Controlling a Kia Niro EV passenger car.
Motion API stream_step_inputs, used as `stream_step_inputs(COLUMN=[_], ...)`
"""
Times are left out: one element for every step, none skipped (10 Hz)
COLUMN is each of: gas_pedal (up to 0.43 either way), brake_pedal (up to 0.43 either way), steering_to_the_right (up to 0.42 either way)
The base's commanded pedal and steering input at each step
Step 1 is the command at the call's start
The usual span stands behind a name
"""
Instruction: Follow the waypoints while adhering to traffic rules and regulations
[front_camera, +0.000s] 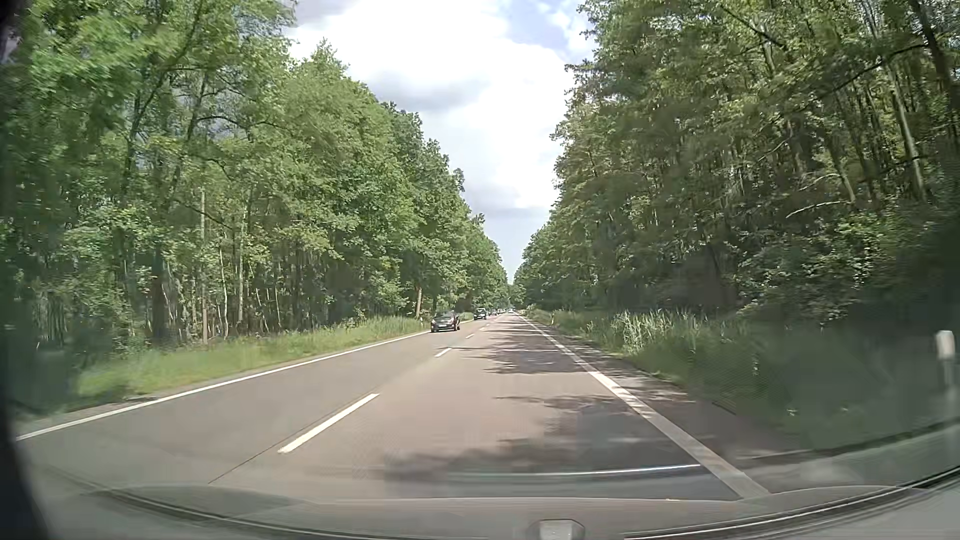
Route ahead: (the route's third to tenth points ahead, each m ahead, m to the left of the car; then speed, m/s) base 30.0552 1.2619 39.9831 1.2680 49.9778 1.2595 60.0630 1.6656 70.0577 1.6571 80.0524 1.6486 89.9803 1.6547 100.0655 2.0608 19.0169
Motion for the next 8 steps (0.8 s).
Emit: stream_step_inputs(gas_pedal=[0.130, 0.130, 0.130, 0.130, 0.130, 0.130, 0.130, 0.130], brake_pedal=[0.037, 0.037, 0.037, 0.037, 0.037, 0.037, 0.037, 0.037], steering_to_the_right=[-0.001, -0.001, -0.001, -0.002, -0.002, -0.001, -0.001, -0.001])
